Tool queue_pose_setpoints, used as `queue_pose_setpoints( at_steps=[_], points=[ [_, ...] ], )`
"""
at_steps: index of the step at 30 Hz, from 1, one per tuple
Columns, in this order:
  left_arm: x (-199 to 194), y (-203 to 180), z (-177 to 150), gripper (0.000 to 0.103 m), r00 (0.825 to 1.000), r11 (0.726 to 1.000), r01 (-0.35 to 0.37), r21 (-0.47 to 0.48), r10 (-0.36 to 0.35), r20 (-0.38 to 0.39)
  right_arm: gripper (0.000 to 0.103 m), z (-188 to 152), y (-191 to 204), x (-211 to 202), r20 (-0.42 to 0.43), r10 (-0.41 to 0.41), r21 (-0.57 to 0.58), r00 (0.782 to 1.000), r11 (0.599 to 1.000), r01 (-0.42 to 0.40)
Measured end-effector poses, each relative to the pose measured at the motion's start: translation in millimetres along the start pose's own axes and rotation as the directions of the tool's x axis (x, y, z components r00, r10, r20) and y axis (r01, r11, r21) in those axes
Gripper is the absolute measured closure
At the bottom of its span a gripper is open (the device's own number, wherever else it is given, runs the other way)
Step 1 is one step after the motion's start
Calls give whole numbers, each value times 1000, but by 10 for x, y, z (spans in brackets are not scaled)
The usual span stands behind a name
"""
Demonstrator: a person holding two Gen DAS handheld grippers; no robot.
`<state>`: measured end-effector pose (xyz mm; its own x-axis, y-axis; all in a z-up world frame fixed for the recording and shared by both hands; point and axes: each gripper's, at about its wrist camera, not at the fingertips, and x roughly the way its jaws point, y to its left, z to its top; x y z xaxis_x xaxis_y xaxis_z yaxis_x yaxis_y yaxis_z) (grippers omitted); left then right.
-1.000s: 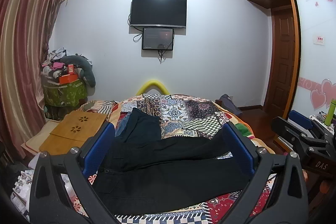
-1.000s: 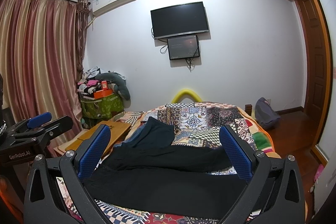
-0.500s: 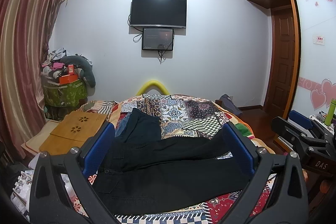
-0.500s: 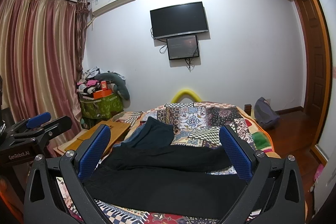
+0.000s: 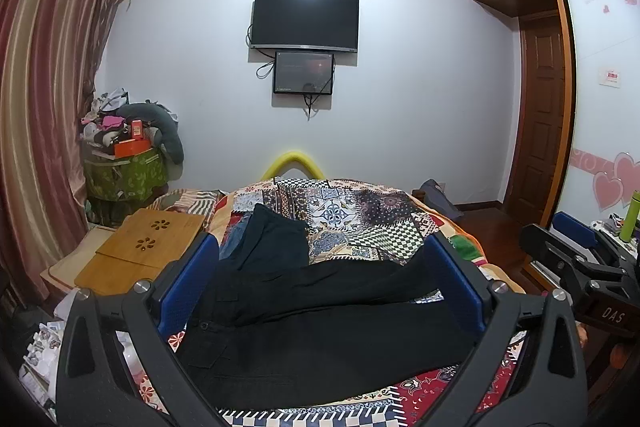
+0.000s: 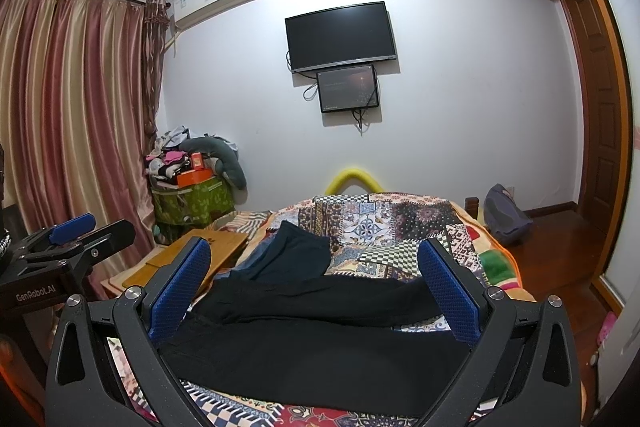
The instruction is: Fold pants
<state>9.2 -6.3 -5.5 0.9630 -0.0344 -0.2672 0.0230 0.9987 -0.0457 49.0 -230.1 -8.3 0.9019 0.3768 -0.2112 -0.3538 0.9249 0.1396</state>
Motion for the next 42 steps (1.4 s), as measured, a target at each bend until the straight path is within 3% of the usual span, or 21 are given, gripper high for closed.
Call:
queue_pose_setpoints(
  at_steps=[8,18,26,29,32,34,36,40,42],
  points=[
    [177,80,-24,0,999,1000,-7,-8,7,-34,0,-57,-112,176,-36,1,7,999,1000,-1],
    [875,438,-23,0,990,998,-43,-37,38,-138,0,-210,-349,820,-112,-23,-35,993,999,19],
    [1756,1002,-54,0,957,990,-132,-45,116,-265,0,-455,-680,1645,-313,1,-74,950,997,-26],
    [2195,1301,-126,0,929,982,-188,-27,169,-329,0,-524,-795,1933,-372,7,-62,928,998,-32],
    [2662,1623,-262,0,880,969,-246,-5,222,-419,0,-575,-931,2183,-424,5,-48,906,998,-28],
    [2994,1835,-425,0,842,966,-258,0,225,-490,0,-579,-985,2373,-456,11,-48,890,998,-37],
    [3312,2042,-618,0,793,958,-286,1,237,-561,0,-615,-1036,2584,-490,15,-53,871,997,-47],
    [3736,2341,-962,1,722,947,-321,-20,231,-652,0,-730,-1127,2989,-567,25,-72,824,994,-80],
    [3992,2495,-1184,15,684,949,-306,-77,163,-711,0,-816,-1161,3190,-611,54,-62,790,991,-116]
  ],
)
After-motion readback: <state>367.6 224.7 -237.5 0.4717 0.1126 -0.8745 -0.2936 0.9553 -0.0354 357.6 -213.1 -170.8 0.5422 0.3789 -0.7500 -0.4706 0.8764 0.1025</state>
